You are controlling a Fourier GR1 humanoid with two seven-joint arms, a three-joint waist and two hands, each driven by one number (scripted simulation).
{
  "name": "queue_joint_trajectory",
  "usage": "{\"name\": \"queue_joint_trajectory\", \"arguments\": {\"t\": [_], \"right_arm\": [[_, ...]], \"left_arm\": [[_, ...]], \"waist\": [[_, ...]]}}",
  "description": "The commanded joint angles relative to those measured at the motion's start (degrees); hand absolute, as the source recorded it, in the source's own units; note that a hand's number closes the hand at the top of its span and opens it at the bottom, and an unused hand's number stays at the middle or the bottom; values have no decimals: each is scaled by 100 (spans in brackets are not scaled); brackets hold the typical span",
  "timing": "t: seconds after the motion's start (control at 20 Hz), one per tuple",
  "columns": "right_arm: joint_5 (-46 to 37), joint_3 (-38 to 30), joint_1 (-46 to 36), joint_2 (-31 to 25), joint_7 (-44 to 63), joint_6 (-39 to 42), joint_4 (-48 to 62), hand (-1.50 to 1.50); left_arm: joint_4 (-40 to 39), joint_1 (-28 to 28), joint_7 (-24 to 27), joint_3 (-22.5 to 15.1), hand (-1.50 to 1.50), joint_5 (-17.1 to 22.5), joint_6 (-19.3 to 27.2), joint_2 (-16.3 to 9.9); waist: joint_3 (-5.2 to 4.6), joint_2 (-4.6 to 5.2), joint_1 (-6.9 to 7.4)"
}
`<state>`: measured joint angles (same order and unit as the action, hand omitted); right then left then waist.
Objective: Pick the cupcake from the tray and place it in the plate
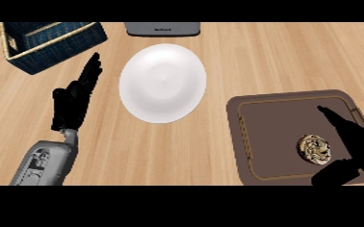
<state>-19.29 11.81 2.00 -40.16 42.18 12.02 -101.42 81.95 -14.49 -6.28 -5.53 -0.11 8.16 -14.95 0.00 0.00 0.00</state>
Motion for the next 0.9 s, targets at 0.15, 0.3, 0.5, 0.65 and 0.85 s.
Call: {"name": "queue_joint_trajectory", "arguments": {"t": [0.15, 0.3, 0.5, 0.65, 0.85], "right_arm": [[-584, -175, -282, 561, -591, 225, 1047, -150], [-565, -290, -281, 746, -50, 494, 546, -150], [-928, -480, -278, 935, -568, 610, 937, -150], [-1562, -381, -167, 997, -1369, -188, 1394, 150], [-1740, -694, 57, 969, -1632, -20, 1338, 150]], "left_arm": [[-484, -185, 320, 286, 0, -128, -271, 106], [168, -23, -210, 431, 0, 36, -542, -80], [-445, -73, 409, 517, 0, -315, -402, 187], [-178, -4, 161, 316, 0, -390, -288, 364], [-90, -31, 43, 660, 0, -275, -560, 188]], "waist": [[0, 4, -8], [-1, -5, -1], [-1, 1, -15], [1, 1, -5], [-1, -3, -14]]}}
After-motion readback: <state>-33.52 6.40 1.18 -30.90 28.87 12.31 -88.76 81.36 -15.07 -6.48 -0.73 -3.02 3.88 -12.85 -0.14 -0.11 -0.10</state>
